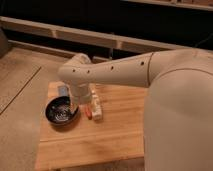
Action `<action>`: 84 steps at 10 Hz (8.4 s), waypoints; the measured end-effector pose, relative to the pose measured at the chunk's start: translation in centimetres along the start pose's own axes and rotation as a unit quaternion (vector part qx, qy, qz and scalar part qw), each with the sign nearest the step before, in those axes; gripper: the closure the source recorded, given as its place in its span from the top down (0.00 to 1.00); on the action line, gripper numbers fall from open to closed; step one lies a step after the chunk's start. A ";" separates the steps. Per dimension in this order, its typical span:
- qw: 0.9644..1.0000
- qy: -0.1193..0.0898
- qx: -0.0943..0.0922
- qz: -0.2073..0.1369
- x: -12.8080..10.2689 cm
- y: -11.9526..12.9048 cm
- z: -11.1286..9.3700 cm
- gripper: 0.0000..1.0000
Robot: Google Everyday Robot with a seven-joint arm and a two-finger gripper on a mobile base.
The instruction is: Place the white sponge in the ceramic bowl
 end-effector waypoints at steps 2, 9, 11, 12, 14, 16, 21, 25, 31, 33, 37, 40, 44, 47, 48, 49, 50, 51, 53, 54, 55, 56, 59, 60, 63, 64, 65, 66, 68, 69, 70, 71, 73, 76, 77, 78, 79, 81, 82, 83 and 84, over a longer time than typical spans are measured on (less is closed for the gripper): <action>1.000 0.001 0.000 0.000 0.0 0.0 0.1 0.65; 1.000 0.001 0.000 0.000 0.0 0.0 0.1 0.65; 1.000 0.001 0.000 0.000 0.0 0.0 0.1 0.65; 1.000 0.001 0.000 0.000 0.0 0.0 0.1 0.65; 1.000 0.001 0.000 0.000 0.0 0.0 0.1 0.65; 1.000 0.001 0.000 0.000 0.0 0.0 0.1 0.65; 1.000 0.001 0.000 0.000 0.0 0.0 0.1 0.65; 0.993 -0.109 -0.017 -0.036 -4.4 1.2 -3.8 0.65; 0.956 -0.250 -0.063 -0.143 -6.6 4.5 -10.5 0.65; 0.955 -0.251 -0.062 -0.146 -7.2 4.5 -10.5 0.65; 0.954 -0.241 -0.062 -0.167 -11.6 5.2 -8.2 0.65; 0.957 -0.212 -0.077 -0.181 -15.5 5.8 -4.0 0.65; 0.960 -0.192 -0.081 -0.188 -17.8 6.0 -1.6 0.65; 0.959 -0.191 -0.077 -0.194 -18.2 5.9 -1.5 0.65; 0.957 -0.191 -0.072 -0.207 -18.8 6.0 -1.3 0.65; 0.954 -0.190 -0.070 -0.223 -19.3 6.8 -0.9 0.65; 0.948 -0.185 -0.074 -0.248 -19.9 8.5 -0.3 0.65; 0.944 -0.181 -0.077 -0.266 -20.3 9.8 0.2 0.65; 0.935 -0.173 -0.087 -0.297 -21.4 12.1 1.1 0.65; 0.930 -0.169 -0.094 -0.313 -22.6 13.2 2.1 0.65; 0.928 -0.169 -0.098 -0.317 -23.6 13.6 2.7 0.65; 0.928 -0.170 -0.103 -0.315 -24.7 13.8 3.2 0.65; 0.933 -0.151 -0.120 -0.304 -26.8 14.0 6.2 0.65; 0.934 -0.139 -0.126 -0.303 -26.8 14.2 7.2 0.65; 0.937 -0.085 -0.143 -0.307 -26.3 15.0 10.8 0.65; 0.938 -0.077 -0.144 -0.306 -26.4 14.9 11.3 0.65; 0.940 -0.072 -0.146 -0.301 -26.6 14.8 11.7 0.65; 0.943 -0.064 -0.147 -0.292 -27.0 14.2 12.3 0.65; 0.946 -0.050 -0.146 -0.284 -27.1 13.7 13.3 0.65; 0.948 -0.040 -0.145 -0.281 -27.0 13.6 13.9 0.65; 0.949 -0.032 -0.145 -0.279 -26.9 13.5 14.5 0.65; 0.949 -0.023 -0.147 -0.279 -26.8 13.5 14.9 0.62; 0.946 -0.012 -0.161 -0.282 -26.6 13.8 15.3 0.43; 0.941 -0.009 -0.173 -0.291 -26.7 13.9 15.5 0.12; 0.940 -0.008 -0.175 -0.292 -26.7 13.8 15.6 0.03; 0.940 -0.008 -0.175 -0.292 -26.9 13.6 15.7 0.00; 0.941 -0.009 -0.175 -0.290 -27.1 13.3 15.6 0.00; 0.943 -0.035 -0.173 -0.284 -28.7 12.9 14.4 0.00; 0.943 -0.056 -0.170 -0.281 -29.9 12.8 13.1 0.00; 0.942 -0.077 -0.168 -0.280 -31.0 12.7 11.7 0.00; 0.939 -0.108 -0.163 -0.283 -32.5 12.6 9.3 0.00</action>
